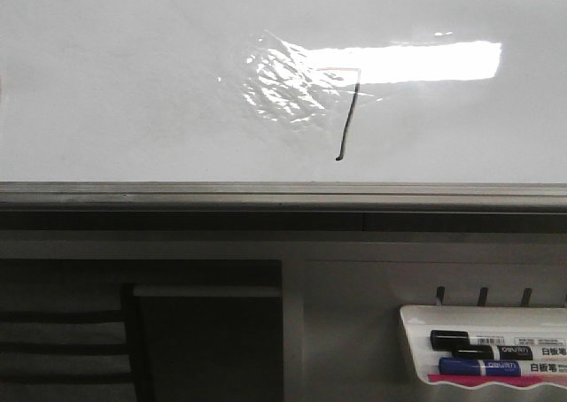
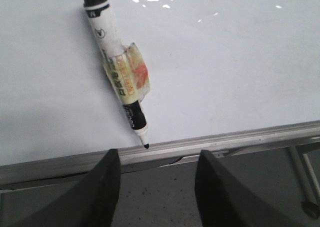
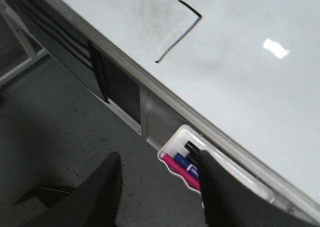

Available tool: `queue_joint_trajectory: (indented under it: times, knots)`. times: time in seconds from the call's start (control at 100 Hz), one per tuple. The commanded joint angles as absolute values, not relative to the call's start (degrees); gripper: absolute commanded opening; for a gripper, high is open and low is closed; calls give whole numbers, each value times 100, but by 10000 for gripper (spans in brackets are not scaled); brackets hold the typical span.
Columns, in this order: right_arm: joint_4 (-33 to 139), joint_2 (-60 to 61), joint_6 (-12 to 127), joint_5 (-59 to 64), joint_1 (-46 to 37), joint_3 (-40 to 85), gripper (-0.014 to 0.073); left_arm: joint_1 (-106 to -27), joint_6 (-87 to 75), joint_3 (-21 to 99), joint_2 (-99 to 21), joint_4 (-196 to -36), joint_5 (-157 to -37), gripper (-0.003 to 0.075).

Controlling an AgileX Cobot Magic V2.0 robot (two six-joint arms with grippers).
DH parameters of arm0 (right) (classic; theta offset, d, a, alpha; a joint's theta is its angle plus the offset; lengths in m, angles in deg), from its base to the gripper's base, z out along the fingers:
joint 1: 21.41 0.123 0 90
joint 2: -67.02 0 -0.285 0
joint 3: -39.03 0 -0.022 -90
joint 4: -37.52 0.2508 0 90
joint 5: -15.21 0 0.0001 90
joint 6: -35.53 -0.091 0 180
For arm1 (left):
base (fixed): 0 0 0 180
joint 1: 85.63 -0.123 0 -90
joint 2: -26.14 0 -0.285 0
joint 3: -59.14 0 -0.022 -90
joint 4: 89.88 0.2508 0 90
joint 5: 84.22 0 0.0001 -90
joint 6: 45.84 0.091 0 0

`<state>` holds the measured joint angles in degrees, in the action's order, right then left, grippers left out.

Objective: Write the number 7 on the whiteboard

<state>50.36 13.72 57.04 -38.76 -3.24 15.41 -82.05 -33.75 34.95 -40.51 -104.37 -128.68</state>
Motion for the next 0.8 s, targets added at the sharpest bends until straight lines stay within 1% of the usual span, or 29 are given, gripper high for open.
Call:
queue_joint_trajectory:
  times: [0.0,0.07,0.18,0.35,0.42,0.45,0.49,0.52,0.62,0.74,0.76,0.79]
  knots:
    - [4491,1524,4489,-3727,-364,1696,314,-8218,-3404,3551,-3447,-10310,-12713,312]
    - [4276,1727,4068,-3544,-364,1547,312,-8218,-3404,3291,-2926,-10213,-12503,312]
    - [4254,2180,4033,-2942,-364,1115,312,-8218,-3404,2674,-2067,-10211,-11922,312]
    - [4197,2825,4057,-1542,-364,289,304,-8218,-3404,1466,-1156,-10211,-10931,312]
    - [4116,3046,4057,-1081,-364,-44,244,-8218,-3404,1100,-934,-10211,-10534,309]
    - [4088,3134,4057,-949,-364,-191,194,-8218,-3404,985,-870,-10211,-10355,302]
    - [4032,3201,4057,-812,-364,-319,136,-8218,-3404,854,-795,-10211,-10185,270]
    - [4017,3250,4057,-745,-364,-425,76,-8218,-3404,784,-783,-10211,-10094,252]
    - [4003,3270,4057,-646,-364,-596,-69,-8218,-3404,689,-779,-10211,-9941,131]
    - [3976,3237,4057,-671,-364,-609,-71,-8218,-3404,689,-779,-10234,-9965,-7]
    - [3976,3237,4057,-687,-364,-620,-71,-8218,-3404,689,-779,-10245,-9967,-20]
    - [3976,3237,4057,-749,-364,-619,-71,-8218,-3404,689,-779,-10245,-9976,-20]
